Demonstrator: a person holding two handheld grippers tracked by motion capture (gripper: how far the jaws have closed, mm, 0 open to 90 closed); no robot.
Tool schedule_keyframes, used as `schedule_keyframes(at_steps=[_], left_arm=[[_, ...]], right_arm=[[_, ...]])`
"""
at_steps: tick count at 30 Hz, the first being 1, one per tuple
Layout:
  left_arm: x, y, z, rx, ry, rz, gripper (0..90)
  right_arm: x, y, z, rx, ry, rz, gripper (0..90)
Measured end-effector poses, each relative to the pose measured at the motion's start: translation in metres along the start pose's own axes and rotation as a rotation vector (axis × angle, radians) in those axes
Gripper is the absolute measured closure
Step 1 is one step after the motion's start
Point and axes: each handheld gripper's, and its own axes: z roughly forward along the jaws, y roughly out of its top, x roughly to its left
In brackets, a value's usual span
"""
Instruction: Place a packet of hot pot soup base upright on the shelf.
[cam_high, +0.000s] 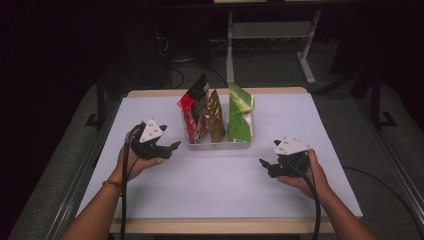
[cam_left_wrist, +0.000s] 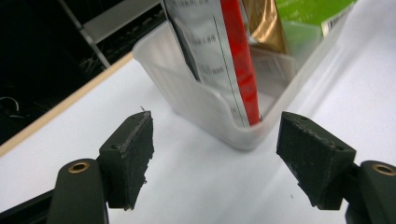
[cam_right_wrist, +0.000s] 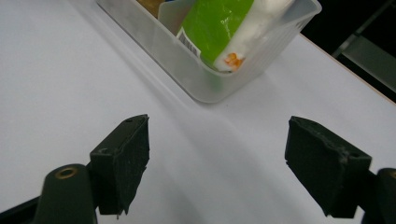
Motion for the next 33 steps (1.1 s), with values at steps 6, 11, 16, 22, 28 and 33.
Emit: schedule_keyframes(at_steps=[6, 11, 16, 22, 28, 33], left_arm=[[-0.003, -0.012, -0.008, -0.023, 0.001, 0.015, 25.3], [-0.008, -0.022, -0.02, -0.065, 0.011, 0.02, 25.3], [-0.01, -0.033, -0.028, -0.078, 0.015, 0.016, 25.2], [-0.011, -0.047, -0.035, -0.098, 0.026, -0.008, 23.6], [-0.011, -0.058, -0.041, -0.083, 0.027, -0.027, 17.7], [-0.011, -0.069, -0.046, -0.081, 0.027, -0.036, 17.6]], right_arm=[[0.0, -0.003, -0.005, -0.015, 0.01, 0.005, 19.8], [-0.005, -0.01, -0.019, -0.086, -0.021, 0.036, 20.1], [-0.009, -0.014, -0.026, -0.105, -0.03, 0.046, 20.3], [-0.01, -0.023, -0.035, -0.132, -0.038, 0.055, 20.3], [-0.016, -0.031, -0.042, -0.145, -0.061, 0.078, 19.5], [-0.021, -0.041, -0.049, -0.156, -0.077, 0.092, 18.9]])
